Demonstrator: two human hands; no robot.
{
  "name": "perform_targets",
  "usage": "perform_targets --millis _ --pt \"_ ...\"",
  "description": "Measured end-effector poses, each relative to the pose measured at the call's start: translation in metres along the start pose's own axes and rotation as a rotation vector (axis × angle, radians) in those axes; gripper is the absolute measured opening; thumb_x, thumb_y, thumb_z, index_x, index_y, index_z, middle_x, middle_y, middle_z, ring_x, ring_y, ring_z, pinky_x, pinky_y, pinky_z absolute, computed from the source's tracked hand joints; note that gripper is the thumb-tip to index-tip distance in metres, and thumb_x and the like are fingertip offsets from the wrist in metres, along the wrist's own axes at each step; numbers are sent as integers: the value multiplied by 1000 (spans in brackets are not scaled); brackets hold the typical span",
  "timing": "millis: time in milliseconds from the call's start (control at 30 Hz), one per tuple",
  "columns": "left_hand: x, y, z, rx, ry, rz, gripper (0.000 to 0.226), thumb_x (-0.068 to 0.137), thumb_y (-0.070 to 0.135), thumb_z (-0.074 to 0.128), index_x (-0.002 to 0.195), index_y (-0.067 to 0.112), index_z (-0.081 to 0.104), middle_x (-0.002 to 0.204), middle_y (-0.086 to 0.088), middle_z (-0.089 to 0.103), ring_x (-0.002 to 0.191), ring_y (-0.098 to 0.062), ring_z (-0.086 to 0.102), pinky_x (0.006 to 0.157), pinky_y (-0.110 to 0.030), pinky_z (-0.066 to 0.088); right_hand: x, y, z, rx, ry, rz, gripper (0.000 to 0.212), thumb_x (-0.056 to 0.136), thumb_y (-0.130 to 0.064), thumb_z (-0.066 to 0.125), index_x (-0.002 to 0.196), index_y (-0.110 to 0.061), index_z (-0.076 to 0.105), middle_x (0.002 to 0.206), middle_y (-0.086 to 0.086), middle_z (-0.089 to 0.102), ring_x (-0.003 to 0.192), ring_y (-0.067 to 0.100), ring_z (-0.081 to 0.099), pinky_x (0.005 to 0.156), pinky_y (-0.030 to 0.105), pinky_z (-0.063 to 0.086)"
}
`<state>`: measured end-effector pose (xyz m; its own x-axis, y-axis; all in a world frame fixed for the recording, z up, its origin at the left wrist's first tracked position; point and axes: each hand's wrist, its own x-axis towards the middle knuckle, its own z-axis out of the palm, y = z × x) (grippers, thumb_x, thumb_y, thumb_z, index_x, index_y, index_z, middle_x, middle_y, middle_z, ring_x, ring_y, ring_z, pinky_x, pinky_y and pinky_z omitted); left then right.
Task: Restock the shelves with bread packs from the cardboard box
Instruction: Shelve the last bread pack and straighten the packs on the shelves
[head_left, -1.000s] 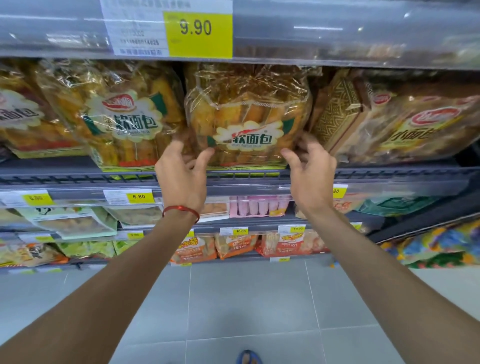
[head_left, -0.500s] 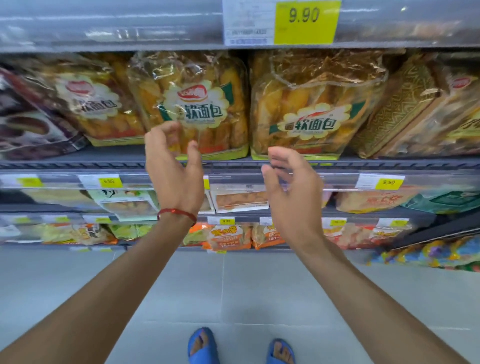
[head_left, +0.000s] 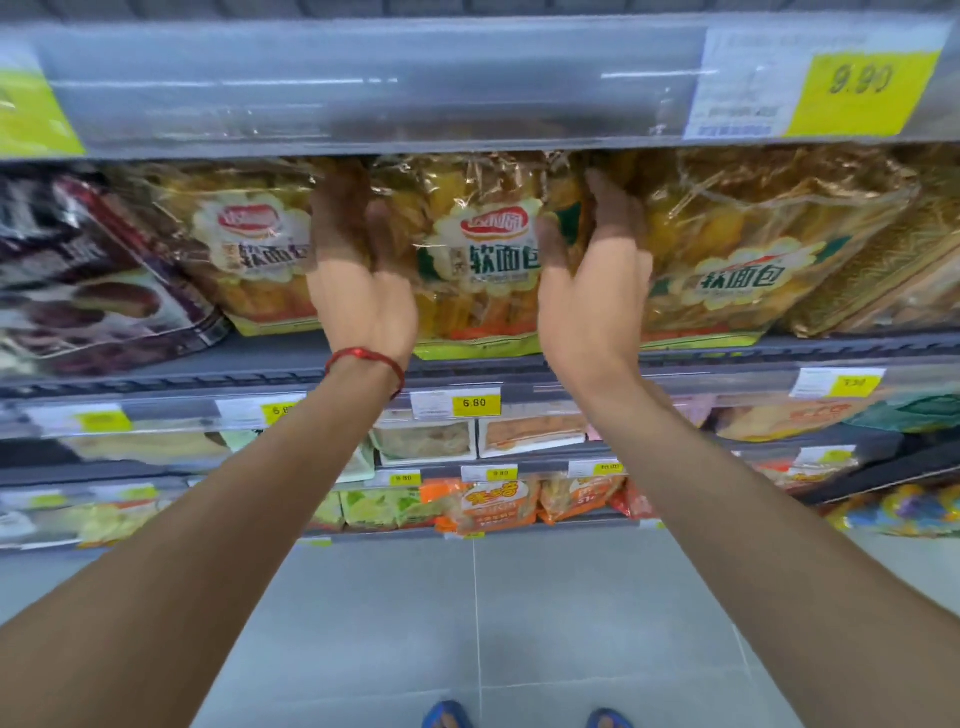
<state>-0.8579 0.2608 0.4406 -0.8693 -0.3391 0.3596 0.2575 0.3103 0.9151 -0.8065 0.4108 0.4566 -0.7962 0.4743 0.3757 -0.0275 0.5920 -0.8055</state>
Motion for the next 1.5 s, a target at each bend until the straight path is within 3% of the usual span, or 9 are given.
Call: perform_targets --millis 133,333,667,800,967,1067,1267,1367,1500 --pt "5 -2 -5 -115 6 18 16 99 10 54 111 1 57 93 4 61 78 8 57 74 -11 43 4 0 16 101 174 2 27 95 -17 70 122 -11 67 116 6 67 103 24 65 91 38 53" --pt "13 -2 -7 -243 11 -13 16 93 0 62 107 2 54 88 -1 60 78 3 59 75 -15 47 9 5 17 181 293 35 15 88 -17 67 101 -16 75 90 1 76 82 26 73 77 51 58" --pt "-29 -25 -21 9 -152 -100 44 94 43 61 125 12 54 118 -4 65 108 -19 62 95 -42 50 -26 17 6 64 92 110 46 103 -23 64 146 -11 55 119 1 69 114 18 63 97 24 46" --pt "-38 -42 -22 145 -276 -93 40 88 41 70 118 18 59 105 -1 67 97 -20 63 88 -35 52 -41 35 18 125 2 201 55 98 -22 70 148 -14 49 129 4 67 124 21 61 107 43 52" --pt "-29 -40 -18 229 -211 -48 34 89 31 72 117 13 62 84 20 60 73 4 57 70 -10 44 -28 44 22 106 144 196 43 91 -23 79 131 -14 65 116 1 71 93 5 67 86 43 61" --pt "-33 -38 -17 236 -200 -52 32 91 28 69 118 12 60 92 10 64 85 -10 61 79 -22 48 -28 47 22 100 131 199 42 92 -21 78 132 -15 65 117 1 71 83 -8 64 80 37 62" --pt "-52 -36 -16 234 -167 -152 46 89 29 68 123 7 47 121 -11 55 113 -31 54 101 -48 46 -47 46 -15 147 12 136 42 100 -9 67 141 -11 60 130 -1 67 120 11 64 97 30 58" --pt "-79 -14 -10 286 -129 -111 70 91 29 68 145 5 32 148 -14 35 139 -30 33 117 -42 30 -59 52 -43 140 114 50 34 101 -12 64 135 -9 62 128 0 65 120 16 62 100 39 55" --pt "-97 14 14 357 -58 -26 86 85 43 68 154 15 25 161 -18 16 149 -32 12 118 -45 18 -48 64 -63 35 267 32 56 101 -19 64 152 -7 44 155 12 38 145 20 35 119 20 26"
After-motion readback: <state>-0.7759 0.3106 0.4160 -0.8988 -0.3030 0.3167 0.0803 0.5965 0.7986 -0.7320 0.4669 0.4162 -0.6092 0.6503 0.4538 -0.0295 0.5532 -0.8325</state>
